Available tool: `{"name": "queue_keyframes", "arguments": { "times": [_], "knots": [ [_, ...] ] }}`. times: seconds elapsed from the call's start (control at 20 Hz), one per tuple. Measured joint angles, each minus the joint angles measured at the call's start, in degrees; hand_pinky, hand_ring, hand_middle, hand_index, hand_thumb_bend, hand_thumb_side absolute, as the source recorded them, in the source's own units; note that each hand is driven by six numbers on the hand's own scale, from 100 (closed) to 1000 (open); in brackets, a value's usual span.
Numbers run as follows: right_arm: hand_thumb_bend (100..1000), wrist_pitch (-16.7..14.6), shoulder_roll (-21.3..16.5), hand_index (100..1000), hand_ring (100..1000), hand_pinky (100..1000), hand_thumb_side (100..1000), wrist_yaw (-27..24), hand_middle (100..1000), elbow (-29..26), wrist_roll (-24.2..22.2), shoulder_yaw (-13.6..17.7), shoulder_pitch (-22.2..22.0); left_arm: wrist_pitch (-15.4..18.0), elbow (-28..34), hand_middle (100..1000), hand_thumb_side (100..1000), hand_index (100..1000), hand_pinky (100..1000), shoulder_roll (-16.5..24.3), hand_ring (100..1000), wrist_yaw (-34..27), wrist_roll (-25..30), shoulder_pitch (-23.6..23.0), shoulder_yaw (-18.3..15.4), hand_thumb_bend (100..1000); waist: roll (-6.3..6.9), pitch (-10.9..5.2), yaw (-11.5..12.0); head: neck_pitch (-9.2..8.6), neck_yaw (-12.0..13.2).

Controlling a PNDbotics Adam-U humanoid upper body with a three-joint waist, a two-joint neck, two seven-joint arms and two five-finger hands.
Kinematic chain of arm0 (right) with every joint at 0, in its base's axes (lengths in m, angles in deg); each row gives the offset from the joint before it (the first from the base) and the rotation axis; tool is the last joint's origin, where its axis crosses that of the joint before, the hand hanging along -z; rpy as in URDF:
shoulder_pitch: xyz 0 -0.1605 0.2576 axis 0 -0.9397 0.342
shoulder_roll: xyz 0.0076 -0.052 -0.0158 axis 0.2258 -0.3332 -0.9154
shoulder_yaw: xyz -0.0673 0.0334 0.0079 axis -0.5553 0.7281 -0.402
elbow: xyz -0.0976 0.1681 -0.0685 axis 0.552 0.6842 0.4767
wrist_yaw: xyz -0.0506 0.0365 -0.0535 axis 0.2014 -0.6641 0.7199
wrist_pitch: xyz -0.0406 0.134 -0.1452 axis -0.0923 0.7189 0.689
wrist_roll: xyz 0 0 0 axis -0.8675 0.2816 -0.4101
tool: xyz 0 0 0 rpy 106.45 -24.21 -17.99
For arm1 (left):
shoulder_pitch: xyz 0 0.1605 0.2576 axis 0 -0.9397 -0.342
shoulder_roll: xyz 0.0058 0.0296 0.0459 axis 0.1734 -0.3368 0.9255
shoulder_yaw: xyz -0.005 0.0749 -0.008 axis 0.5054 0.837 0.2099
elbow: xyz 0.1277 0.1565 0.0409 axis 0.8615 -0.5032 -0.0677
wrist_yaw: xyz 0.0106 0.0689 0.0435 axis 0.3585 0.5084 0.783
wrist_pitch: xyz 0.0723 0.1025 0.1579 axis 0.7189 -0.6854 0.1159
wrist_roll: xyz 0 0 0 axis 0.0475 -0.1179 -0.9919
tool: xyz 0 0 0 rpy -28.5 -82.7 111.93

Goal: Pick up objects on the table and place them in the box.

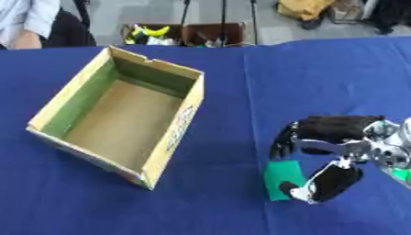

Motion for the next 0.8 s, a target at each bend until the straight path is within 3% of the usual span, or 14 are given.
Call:
{"name": "queue_keyframes", "arguments": {
  "times": [0.35,0.8],
  "knots": [
    [307,-0.9,0.7,873,764,704,493,0.1,753,2.6,0.0,-0.5,-0.4,0.1,0.0,610,910,823,248,0.0,565,0.0,0.1,0.1,0.0,149,-0.04,-0.04,0.0,-0.05,-0.4],
    [291,-0.8,0.7,889,780,718,546,-0.9,774,3.1,-0.1,0.2,-0.4,0.1,0.0,611,912,823,248,0.0,567,0.0,0.1,0.1,0.0,150,-0.02,-0.04,-0.2,-0.05,-0.5]
  ]
}}
